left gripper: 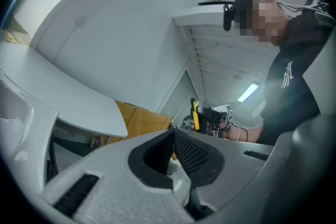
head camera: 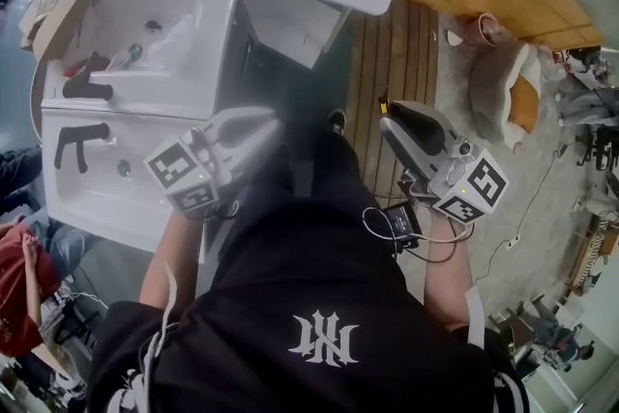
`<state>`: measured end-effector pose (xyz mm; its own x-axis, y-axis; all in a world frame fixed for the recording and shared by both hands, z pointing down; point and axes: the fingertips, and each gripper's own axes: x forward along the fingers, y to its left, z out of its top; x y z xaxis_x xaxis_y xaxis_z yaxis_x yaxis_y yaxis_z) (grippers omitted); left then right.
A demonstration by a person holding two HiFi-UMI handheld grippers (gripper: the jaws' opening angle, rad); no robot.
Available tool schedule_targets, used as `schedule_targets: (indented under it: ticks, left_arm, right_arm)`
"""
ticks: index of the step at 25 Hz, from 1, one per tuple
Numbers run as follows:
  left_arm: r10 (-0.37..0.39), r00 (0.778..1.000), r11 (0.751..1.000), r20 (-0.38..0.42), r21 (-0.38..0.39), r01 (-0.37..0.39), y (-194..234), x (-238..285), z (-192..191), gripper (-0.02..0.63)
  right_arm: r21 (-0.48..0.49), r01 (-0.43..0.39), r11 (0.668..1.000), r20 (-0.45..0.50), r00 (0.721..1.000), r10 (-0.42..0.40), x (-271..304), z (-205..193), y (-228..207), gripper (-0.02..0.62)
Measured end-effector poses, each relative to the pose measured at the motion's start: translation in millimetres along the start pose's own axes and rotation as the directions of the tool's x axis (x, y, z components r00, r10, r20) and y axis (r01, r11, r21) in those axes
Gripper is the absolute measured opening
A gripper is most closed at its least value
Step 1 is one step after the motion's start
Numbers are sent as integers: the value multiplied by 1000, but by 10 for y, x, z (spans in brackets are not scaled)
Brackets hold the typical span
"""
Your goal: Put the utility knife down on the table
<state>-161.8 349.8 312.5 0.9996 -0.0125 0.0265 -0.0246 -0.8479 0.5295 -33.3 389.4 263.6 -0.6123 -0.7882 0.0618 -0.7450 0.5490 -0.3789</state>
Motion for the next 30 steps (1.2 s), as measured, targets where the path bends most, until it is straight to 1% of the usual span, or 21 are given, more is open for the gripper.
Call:
schedule_targets:
  ticks: [2,4,8,11,14,16,18,19,22,24,27,30]
  left_arm:
    - [28,1000,1000,-9,2,-28,95,123,0,6]
    - [44,999,999,4,-8,-44,162,319,39,6]
    - [63,998,998,-11,-16,-63,262,876,182,6]
    - [72,997,997,-11,18,-72,331,1324,431,6]
    - [74,997,994,9,83,-75,331,1694,653,6]
    - [85,996,990,-23,110,-82,328,1886,653,6]
    - [112,991,988,-68,114,-104,337,1972,575,6]
    - [127,989,987,-75,108,-119,364,1985,557,6]
    - [177,981,980,-84,107,-168,534,1981,605,6]
    - [195,977,977,-84,105,-186,683,1971,698,6]
    - [199,979,976,-46,103,-194,976,1954,916,6]
    - [156,987,982,30,104,-158,1268,2055,1220,6]
  right_arm:
    - [3,-25,1000,8,1000,25,24,32,-188,57]
    - [0,-55,999,16,998,55,43,87,-400,57]
    - [-3,-99,995,22,995,99,-14,282,-860,57]
    - [4,-131,991,47,990,131,-135,477,-1213,57]
    - [40,-176,984,88,981,172,-245,628,-1526,57]
    - [26,-196,980,75,978,194,-230,664,-1680,57]
    - [-24,-209,978,26,977,210,-164,633,-1760,57]
    - [-35,-220,975,13,975,220,-124,628,-1799,57]
    - [0,-247,969,39,968,247,-22,700,-1969,57]
    - [13,-250,968,45,967,249,43,742,-2108,57]
    - [16,-246,969,35,969,245,221,804,-2297,57]
    - [-4,-230,973,22,973,230,386,951,-2462,57]
